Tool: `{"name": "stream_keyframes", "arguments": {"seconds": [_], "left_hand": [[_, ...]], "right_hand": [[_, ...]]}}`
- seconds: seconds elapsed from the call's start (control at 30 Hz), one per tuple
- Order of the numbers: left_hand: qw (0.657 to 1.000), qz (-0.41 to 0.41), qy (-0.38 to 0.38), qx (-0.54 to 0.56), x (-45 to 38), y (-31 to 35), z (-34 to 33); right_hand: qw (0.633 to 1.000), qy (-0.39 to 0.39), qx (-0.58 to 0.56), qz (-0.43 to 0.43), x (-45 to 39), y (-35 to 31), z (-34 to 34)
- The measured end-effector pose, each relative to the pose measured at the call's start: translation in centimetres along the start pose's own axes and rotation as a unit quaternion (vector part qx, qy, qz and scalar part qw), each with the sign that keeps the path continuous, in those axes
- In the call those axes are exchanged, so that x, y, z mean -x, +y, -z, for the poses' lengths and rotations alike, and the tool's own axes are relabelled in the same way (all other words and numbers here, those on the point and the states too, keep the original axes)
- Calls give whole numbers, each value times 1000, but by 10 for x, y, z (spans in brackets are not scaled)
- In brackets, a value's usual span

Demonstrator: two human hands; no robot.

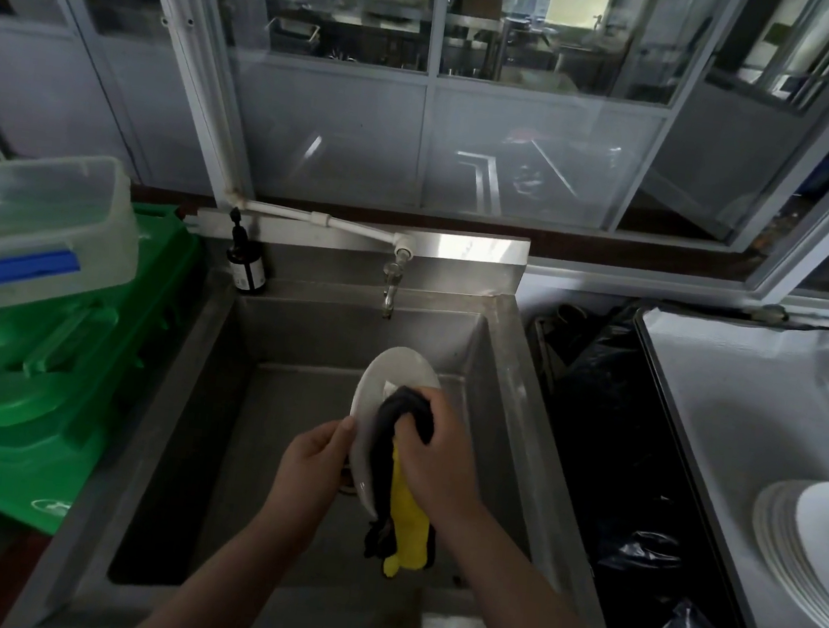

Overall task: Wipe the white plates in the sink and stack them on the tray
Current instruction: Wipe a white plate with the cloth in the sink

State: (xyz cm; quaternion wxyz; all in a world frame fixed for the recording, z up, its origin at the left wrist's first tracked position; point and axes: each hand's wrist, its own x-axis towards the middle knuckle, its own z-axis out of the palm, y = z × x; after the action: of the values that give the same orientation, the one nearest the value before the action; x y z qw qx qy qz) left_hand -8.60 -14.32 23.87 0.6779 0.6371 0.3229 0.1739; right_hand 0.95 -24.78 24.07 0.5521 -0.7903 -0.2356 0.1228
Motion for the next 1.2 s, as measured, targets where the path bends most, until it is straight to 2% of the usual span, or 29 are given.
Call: {"name": "stream_keyframes", "arguments": {"seconds": [0.3,0.77,1.07,1.2], "left_hand": [[992,24,36,118,-4,9,3],[979,63,64,180,-18,12,-8],[978,79,82,176,-26,20,-13],[979,78,90,163,-30,23,-17]], "right_hand": [[999,-26,1,45,12,24,25],[999,3,-8,41,6,67,56],[997,57,23,-50,-17,93,90],[987,106,14,-119,-33,111,103]]}}
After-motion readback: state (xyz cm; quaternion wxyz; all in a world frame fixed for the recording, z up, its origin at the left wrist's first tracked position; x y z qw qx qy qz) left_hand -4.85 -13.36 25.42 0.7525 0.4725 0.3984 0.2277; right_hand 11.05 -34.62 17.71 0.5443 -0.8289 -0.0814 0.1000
